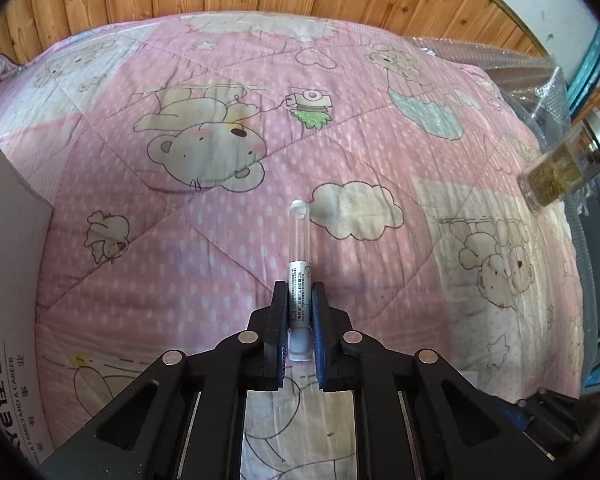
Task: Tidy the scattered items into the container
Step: 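Grasp the glass tube with the left gripper while the right gripper grasps the white charger, then carry the glass tube with the left gripper while the right gripper carries the charger toward the box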
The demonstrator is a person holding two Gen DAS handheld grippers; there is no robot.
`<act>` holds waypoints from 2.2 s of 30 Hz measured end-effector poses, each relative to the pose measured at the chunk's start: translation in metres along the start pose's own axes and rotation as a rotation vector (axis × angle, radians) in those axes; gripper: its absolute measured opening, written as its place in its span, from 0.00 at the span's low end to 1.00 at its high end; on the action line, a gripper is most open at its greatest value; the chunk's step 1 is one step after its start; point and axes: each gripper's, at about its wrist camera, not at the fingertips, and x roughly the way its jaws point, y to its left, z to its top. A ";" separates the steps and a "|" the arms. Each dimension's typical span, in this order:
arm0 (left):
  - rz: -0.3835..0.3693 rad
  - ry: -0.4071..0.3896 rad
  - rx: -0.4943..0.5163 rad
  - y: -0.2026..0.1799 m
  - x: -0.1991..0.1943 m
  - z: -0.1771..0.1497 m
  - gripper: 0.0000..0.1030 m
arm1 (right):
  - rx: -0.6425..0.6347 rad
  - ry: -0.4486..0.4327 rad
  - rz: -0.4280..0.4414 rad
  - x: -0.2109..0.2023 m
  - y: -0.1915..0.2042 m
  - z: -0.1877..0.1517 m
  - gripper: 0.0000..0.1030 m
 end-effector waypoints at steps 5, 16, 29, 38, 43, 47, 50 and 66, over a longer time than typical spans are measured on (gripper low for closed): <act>-0.047 -0.002 -0.004 0.003 -0.010 -0.013 0.11 | -0.017 0.018 -0.034 0.010 -0.001 -0.003 0.22; -0.115 -0.026 0.019 0.002 -0.054 -0.044 0.11 | 0.074 -0.040 0.047 -0.017 -0.014 -0.005 0.22; -0.169 -0.065 0.029 0.015 -0.119 -0.097 0.11 | 0.058 -0.067 0.069 -0.035 0.037 -0.049 0.22; -0.190 -0.137 0.018 0.034 -0.171 -0.116 0.11 | 0.040 -0.115 0.100 -0.056 0.087 -0.069 0.22; -0.192 -0.181 0.001 0.051 -0.197 -0.124 0.11 | -0.010 -0.136 0.107 -0.069 0.117 -0.070 0.22; -0.188 -0.212 -0.014 0.065 -0.214 -0.130 0.11 | -0.045 -0.156 0.109 -0.082 0.136 -0.071 0.22; -0.186 -0.227 -0.028 0.076 -0.224 -0.136 0.11 | -0.067 -0.165 0.116 -0.089 0.151 -0.072 0.22; -0.161 -0.312 -0.113 0.134 -0.269 -0.153 0.11 | -0.180 -0.192 0.153 -0.107 0.221 -0.078 0.22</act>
